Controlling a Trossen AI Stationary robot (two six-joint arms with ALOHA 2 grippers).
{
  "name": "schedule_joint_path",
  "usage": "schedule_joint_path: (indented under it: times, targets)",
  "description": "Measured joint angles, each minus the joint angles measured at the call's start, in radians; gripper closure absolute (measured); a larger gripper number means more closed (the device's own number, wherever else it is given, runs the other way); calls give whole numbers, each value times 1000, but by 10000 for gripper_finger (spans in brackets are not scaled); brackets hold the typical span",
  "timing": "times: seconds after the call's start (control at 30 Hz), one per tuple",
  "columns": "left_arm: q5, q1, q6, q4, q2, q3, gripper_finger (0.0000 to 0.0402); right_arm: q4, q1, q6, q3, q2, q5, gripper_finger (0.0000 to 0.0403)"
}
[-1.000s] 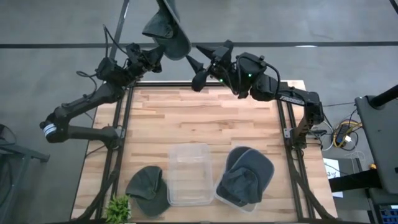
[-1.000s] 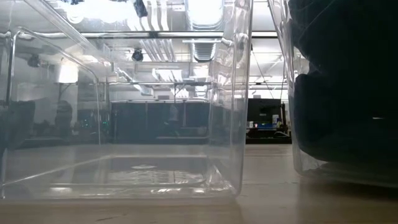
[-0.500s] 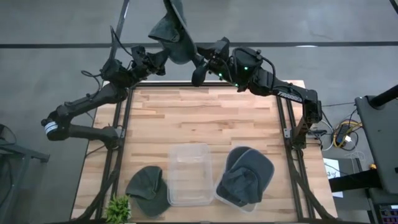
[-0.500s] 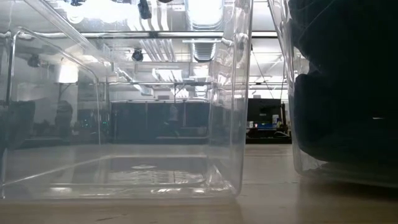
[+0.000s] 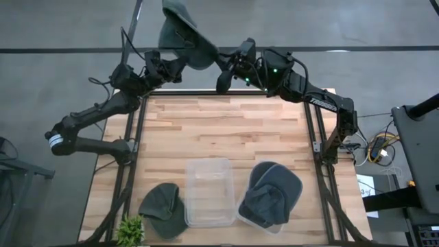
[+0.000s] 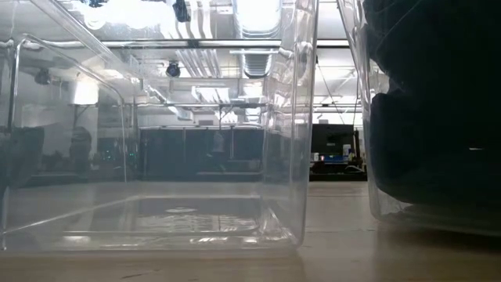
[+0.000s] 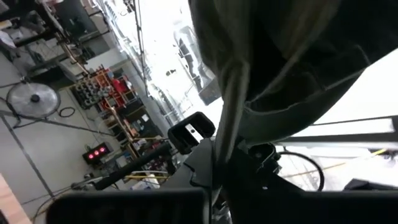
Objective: Pick & Place hat
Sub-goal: Put the top black cap into the left transparent container
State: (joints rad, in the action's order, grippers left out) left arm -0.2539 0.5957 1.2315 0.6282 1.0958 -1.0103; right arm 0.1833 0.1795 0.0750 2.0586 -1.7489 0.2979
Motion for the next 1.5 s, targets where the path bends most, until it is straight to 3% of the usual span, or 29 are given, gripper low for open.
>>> schedule_joint_path:
  times: [0.4,0.57,0.7,0.87,1.13,1.3,1.5]
  targets:
    - [-136,-3,-5,-129,-4,-1,264,106,-3,-96,86,3,1,393]
    - [-229,-2,0,-142,-4,1,258,206,1,-121,176,8,15,394]
    - [-361,-2,-4,-142,-8,1,258,390,8,-124,290,6,7,394]
    - [-443,-1,-35,-156,-20,1,257,504,38,-1,278,84,-122,394]
    - [-566,31,2,-151,-88,1,257,732,48,122,295,188,-183,393]
    - [-590,74,3,-150,-150,1,257,897,75,249,298,239,-342,392]
    - [-448,117,-31,-149,-209,1,257,1000,77,334,295,197,-685,392]
